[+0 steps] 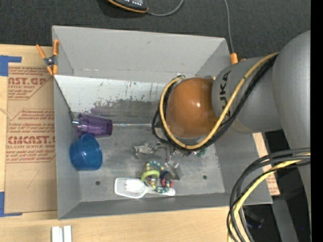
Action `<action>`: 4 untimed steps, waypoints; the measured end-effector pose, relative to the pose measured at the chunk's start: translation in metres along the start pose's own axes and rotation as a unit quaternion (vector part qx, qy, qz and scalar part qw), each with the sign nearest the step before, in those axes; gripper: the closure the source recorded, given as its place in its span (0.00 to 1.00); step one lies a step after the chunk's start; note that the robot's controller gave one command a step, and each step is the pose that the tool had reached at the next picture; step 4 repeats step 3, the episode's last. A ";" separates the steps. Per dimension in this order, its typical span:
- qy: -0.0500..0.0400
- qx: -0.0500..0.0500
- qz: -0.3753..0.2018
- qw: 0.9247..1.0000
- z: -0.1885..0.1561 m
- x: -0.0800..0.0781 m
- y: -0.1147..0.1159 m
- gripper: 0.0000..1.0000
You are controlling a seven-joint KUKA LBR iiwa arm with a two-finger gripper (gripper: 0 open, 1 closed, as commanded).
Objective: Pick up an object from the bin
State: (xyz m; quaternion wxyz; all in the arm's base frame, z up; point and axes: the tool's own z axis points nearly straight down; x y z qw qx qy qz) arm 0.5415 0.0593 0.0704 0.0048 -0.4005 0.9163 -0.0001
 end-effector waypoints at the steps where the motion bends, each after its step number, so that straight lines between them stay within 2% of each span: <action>1: 0.003 -0.008 -0.243 0.970 0.000 0.034 -0.007 1.00; 4: 0.004 -0.011 -0.243 0.970 -0.006 0.034 -0.005 1.00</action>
Offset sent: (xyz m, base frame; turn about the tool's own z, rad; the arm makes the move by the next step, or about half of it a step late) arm 0.0000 0.0000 0.0000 0.0000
